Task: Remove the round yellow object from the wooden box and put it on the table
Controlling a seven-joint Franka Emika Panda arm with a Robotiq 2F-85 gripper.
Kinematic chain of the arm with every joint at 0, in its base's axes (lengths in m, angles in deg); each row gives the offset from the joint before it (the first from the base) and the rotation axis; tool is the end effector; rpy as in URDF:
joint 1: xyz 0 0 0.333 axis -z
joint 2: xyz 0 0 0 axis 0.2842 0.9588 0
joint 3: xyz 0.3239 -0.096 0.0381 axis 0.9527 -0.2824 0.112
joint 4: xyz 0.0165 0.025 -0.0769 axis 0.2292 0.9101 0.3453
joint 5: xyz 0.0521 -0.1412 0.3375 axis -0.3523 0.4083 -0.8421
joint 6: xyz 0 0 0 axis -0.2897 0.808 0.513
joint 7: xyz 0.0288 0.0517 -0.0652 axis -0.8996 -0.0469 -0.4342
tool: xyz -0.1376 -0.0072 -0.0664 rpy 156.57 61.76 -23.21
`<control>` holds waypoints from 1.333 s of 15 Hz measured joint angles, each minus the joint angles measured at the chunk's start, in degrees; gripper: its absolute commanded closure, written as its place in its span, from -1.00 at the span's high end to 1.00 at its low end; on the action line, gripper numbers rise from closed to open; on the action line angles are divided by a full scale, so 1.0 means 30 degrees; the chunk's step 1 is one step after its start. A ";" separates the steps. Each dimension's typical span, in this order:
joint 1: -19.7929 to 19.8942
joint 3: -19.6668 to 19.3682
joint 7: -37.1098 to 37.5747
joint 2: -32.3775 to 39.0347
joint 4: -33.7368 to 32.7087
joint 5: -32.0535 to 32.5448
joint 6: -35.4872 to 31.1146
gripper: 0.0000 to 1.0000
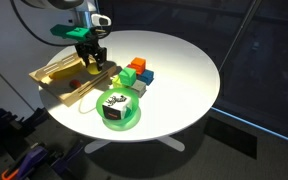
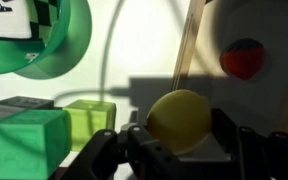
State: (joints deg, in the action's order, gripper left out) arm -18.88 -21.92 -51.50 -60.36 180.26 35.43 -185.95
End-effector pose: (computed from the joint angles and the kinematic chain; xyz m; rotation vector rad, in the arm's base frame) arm 0.5404 0.0048 0.1934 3.0838 0.2193 -0.2458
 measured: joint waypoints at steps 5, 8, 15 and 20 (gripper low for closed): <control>0.0871 -0.0260 -0.0019 -0.0856 0.1514 0.0000 -0.0091 -0.20; 0.1416 -0.0326 -0.0181 -0.1247 0.2421 0.0000 -0.0741 -0.20; 0.2127 -0.0473 -0.0748 -0.1316 0.4022 0.0000 -0.3619 -0.20; 0.2322 -0.0476 -0.0898 -0.1290 0.4421 -0.0001 -0.4476 0.94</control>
State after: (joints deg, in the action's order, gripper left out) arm -11.91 -23.35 -54.19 -64.23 193.52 35.42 -199.38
